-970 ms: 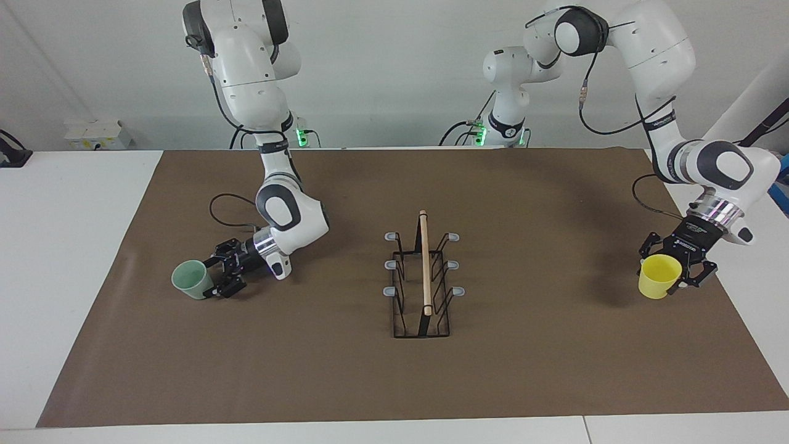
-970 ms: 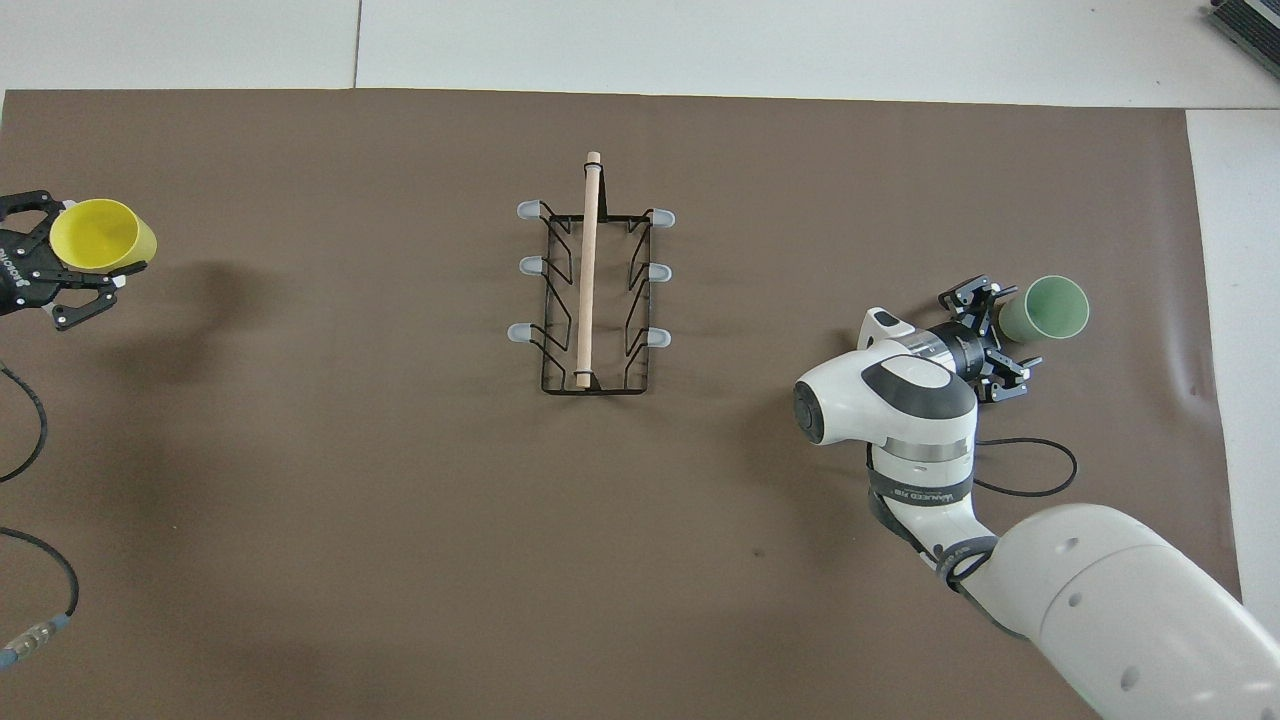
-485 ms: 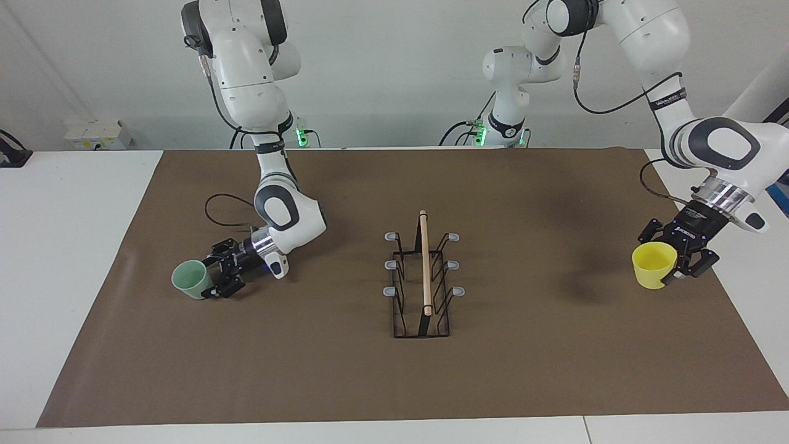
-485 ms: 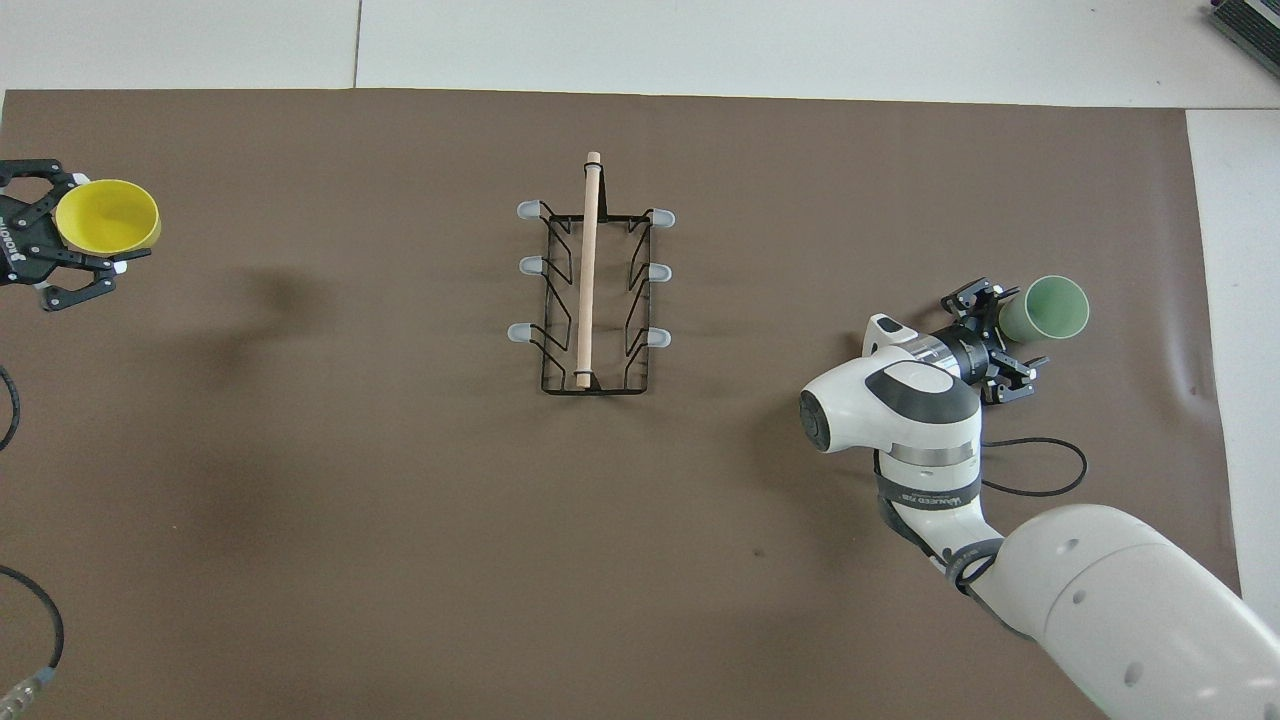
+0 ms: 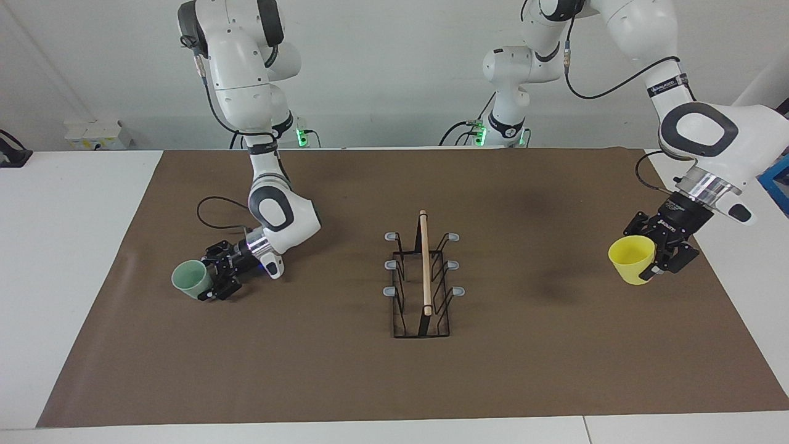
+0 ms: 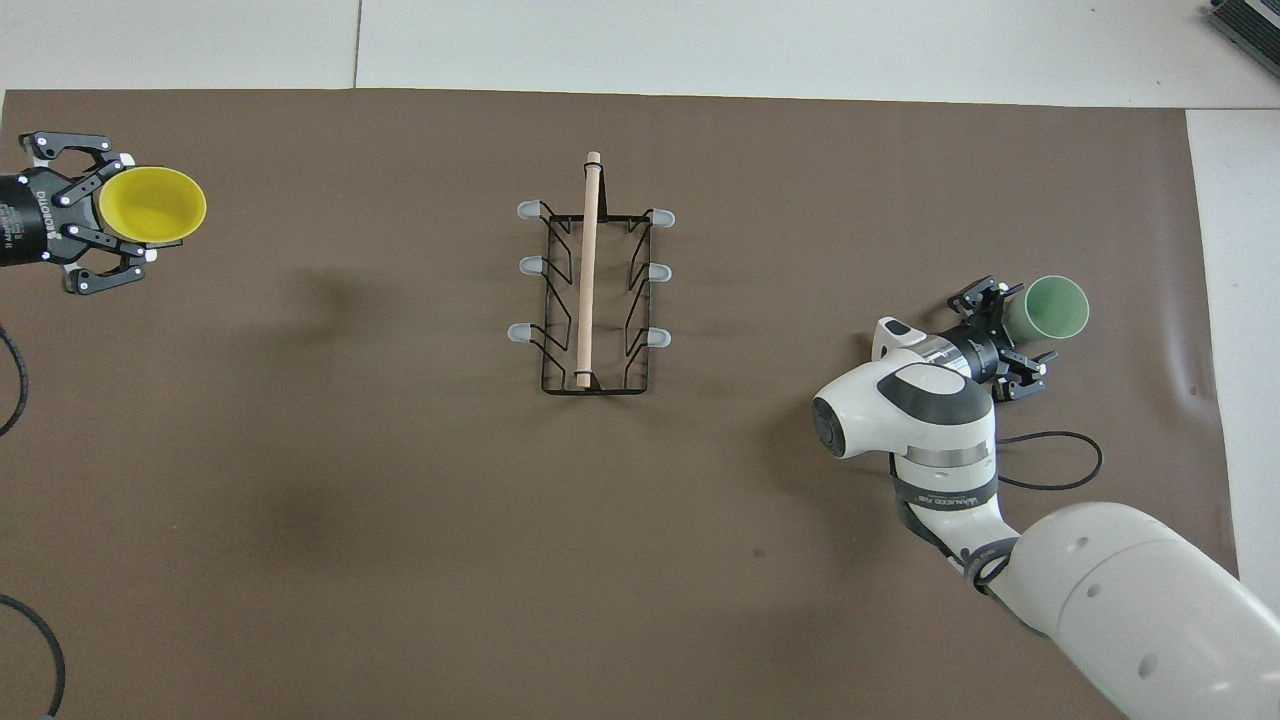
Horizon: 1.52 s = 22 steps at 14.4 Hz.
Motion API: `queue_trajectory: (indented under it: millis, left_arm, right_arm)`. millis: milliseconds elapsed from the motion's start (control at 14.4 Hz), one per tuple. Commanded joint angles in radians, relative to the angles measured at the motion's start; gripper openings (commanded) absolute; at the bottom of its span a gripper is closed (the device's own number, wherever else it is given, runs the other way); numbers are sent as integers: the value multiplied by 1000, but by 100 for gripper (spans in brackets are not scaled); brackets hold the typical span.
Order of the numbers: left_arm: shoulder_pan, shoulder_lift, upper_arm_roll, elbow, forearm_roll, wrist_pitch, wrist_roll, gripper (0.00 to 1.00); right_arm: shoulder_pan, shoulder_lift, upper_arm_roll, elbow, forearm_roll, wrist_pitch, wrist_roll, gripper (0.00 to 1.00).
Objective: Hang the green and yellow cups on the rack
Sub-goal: 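Lift the yellow cup with the left gripper toward the rack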
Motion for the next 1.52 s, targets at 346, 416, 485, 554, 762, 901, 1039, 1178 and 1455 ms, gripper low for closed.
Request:
queue_trajectory:
  millis: [346, 416, 485, 554, 762, 901, 1039, 1178, 1455]
  left_arm:
    - [68, -102, -270, -27, 419, 54, -222, 0]
    - [69, -113, -307, -29, 489, 54, -255, 0]
    - [71, -122, -343, -30, 560, 57, -267, 0]
    - [74, -130, -379, -35, 601, 58, -276, 0]
    - [74, -162, -507, -105, 831, 112, -425, 0]
    - [74, -193, -574, -193, 1006, 213, -592, 0]
    - [74, -213, -633, -239, 1188, 227, -727, 0]
    - [73, -213, -675, -253, 1359, 227, -813, 0]
    - [65, -210, -756, -290, 1642, 200, -991, 0]
  right_arm:
    - [-28, -18, 5, -33, -75, 37, 26, 100]
    - [-28, -18, 5, -33, -75, 39, 26, 100]
    - [-26, -18, 5, -33, -75, 37, 26, 100]
    - [-28, -18, 5, -33, -75, 37, 26, 95]
    - [-28, -18, 5, -36, -78, 39, 26, 75]
    - [-31, -18, 5, -36, -81, 40, 26, 60]
    - [-31, -18, 5, -36, -83, 40, 26, 53]
    - [-31, -18, 5, -35, -83, 39, 26, 49]
    - [-16, -21, 5, -24, -69, 27, 20, 48]
